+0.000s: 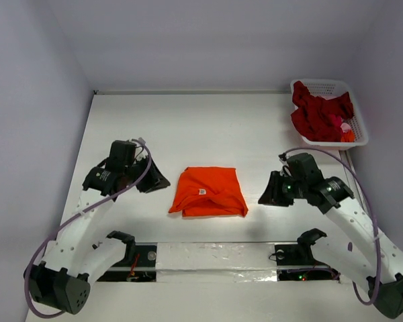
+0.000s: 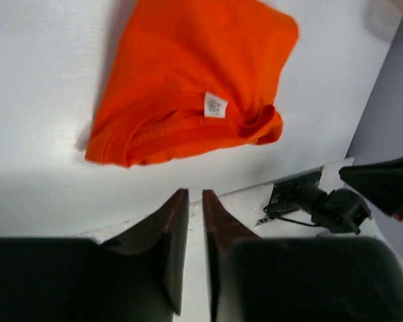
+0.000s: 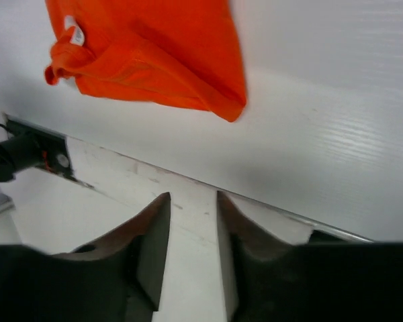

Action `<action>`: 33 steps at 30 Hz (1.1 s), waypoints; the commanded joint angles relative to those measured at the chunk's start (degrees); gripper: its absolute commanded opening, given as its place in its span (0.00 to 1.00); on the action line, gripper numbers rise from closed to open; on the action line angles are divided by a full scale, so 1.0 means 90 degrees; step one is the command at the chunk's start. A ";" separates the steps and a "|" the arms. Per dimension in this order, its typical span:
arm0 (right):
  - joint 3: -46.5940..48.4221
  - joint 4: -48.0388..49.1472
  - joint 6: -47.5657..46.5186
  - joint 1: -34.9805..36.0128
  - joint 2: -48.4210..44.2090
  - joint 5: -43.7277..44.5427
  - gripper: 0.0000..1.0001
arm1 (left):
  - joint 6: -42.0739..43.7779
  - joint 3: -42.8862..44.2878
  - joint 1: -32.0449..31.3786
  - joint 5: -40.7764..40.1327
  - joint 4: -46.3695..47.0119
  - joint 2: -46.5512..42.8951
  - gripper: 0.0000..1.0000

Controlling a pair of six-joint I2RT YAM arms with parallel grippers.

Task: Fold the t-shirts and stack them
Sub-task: Fold the tshirt

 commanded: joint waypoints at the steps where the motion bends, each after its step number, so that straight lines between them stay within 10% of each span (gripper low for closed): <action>1: 0.0447 0.0509 0.0027 0.0066 0.0783 0.0002 0.17 | -0.0019 0.0141 -0.0014 -0.0111 0.0540 0.0443 0.10; 2: 0.0631 0.0752 -0.0012 0.0066 0.1066 -0.0038 0.00 | -0.0048 0.0082 -0.0014 -0.0081 0.0735 0.0774 0.02; 14: 0.2439 0.1808 -0.0501 0.0183 0.4172 -0.0399 0.00 | -0.0078 0.0433 -0.0268 -0.0227 0.2641 0.2641 0.00; 33: 0.2840 0.2336 -0.0208 0.1101 0.5365 -0.0321 0.00 | -0.0380 0.0883 -0.1059 0.0125 0.3597 0.4009 0.00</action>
